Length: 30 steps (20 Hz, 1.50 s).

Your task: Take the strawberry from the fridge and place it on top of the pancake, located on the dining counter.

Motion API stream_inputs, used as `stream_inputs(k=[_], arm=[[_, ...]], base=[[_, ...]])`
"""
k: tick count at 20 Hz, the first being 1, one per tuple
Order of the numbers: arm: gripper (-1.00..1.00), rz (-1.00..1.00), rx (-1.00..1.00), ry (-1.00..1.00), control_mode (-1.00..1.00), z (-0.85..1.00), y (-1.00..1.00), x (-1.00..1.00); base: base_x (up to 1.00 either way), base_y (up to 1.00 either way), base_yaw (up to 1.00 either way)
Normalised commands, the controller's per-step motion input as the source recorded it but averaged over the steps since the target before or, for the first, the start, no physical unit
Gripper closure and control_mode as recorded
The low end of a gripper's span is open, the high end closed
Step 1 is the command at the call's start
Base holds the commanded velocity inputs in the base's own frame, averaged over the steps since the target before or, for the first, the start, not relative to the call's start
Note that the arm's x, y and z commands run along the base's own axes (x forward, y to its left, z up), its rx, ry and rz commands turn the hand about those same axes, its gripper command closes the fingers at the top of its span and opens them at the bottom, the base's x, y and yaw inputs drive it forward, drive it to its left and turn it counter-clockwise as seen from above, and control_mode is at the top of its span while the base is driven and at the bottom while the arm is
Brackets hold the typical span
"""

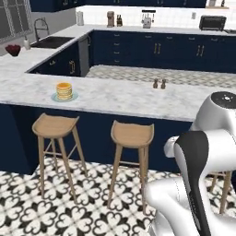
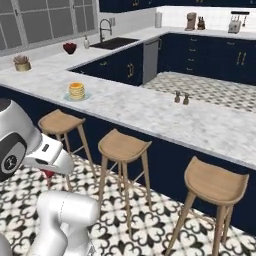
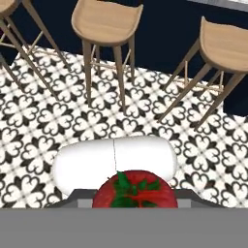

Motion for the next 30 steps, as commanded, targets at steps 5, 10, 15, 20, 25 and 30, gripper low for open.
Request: stream_inputs(k=[5,10,15,20,25,30], arm=[[1.00,0.00,0.00,0.00,1.00,0.00,0.00,0.00],[1.00,0.00,0.00,0.00,1.00,0.00,0.00,0.00],[1.00,0.00,0.00,0.00,1.00,0.00,0.00,0.00],[1.00,0.00,0.00,0.00,1.00,0.00,0.00,0.00],[1.00,0.00,0.00,0.00,1.00,0.00,0.00,0.00],[1.00,0.00,0.00,0.00,1.00,0.00,0.00,0.00]], base=[[0.51,1.00,-0.33],[0.57,1.00,-0.36],[0.57,1.00,-0.36],[0.56,1.00,-0.34],[0.48,1.00,-0.26],[0.48,0.95,-0.16]])
